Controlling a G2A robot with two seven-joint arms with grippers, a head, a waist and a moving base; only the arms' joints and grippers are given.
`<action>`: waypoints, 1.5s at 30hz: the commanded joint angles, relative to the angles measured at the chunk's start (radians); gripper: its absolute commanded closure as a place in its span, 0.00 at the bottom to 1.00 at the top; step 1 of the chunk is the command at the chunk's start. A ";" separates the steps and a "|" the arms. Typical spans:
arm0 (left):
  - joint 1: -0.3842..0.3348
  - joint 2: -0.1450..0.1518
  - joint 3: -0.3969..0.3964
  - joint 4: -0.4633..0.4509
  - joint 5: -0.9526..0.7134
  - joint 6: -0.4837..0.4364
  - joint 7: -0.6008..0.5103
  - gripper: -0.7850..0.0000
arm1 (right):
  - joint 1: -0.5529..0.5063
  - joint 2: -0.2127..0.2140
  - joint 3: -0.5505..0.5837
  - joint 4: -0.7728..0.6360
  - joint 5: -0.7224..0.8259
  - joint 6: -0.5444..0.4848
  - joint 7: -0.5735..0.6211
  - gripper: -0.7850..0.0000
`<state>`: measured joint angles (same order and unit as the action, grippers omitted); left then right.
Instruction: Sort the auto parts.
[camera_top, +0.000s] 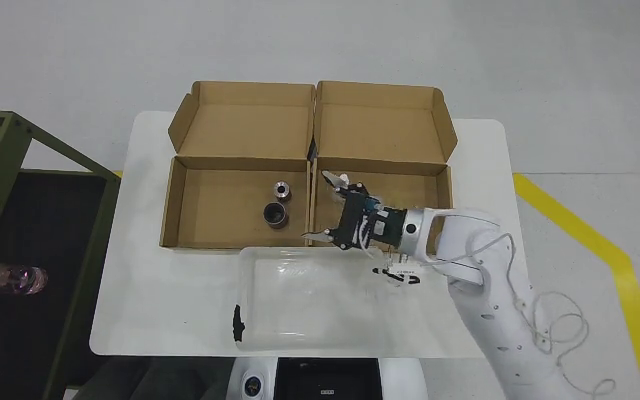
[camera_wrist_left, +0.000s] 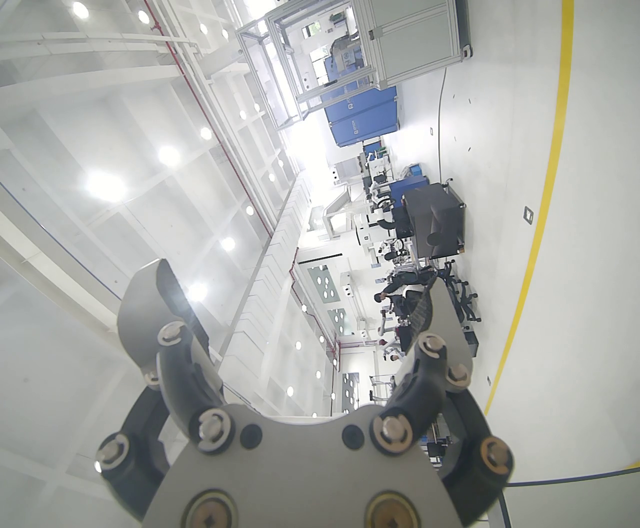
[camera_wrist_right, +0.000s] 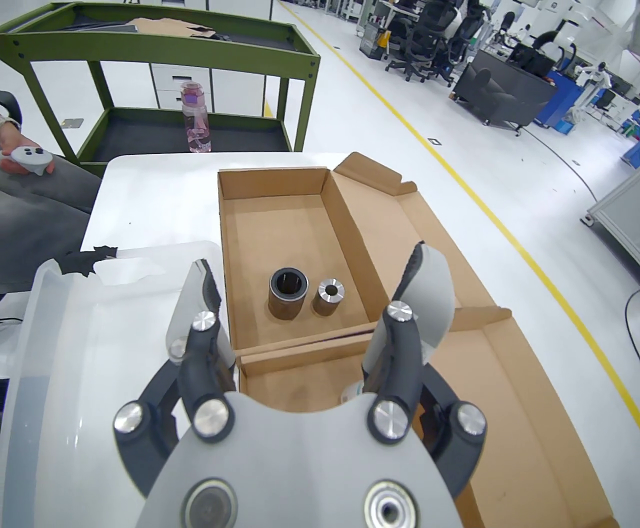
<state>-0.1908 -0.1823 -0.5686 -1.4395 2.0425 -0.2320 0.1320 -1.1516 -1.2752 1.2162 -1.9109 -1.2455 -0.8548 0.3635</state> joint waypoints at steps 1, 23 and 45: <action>0.000 0.000 0.000 0.000 0.000 0.000 0.000 0.00 | -0.038 0.007 0.041 -0.003 0.000 0.007 -0.023 0.18; 0.000 0.000 0.000 0.000 0.000 0.000 0.000 0.00 | -0.423 0.064 0.384 -0.049 -0.134 0.082 -0.412 0.00; 0.000 0.000 0.000 0.000 0.000 0.000 0.000 0.00 | -0.670 0.084 0.585 -0.017 -0.207 0.220 -0.646 0.00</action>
<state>-0.1908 -0.1823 -0.5686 -1.4395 2.0425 -0.2320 0.1320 -1.8190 -1.1914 1.7994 -1.9295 -1.4536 -0.6389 -0.2799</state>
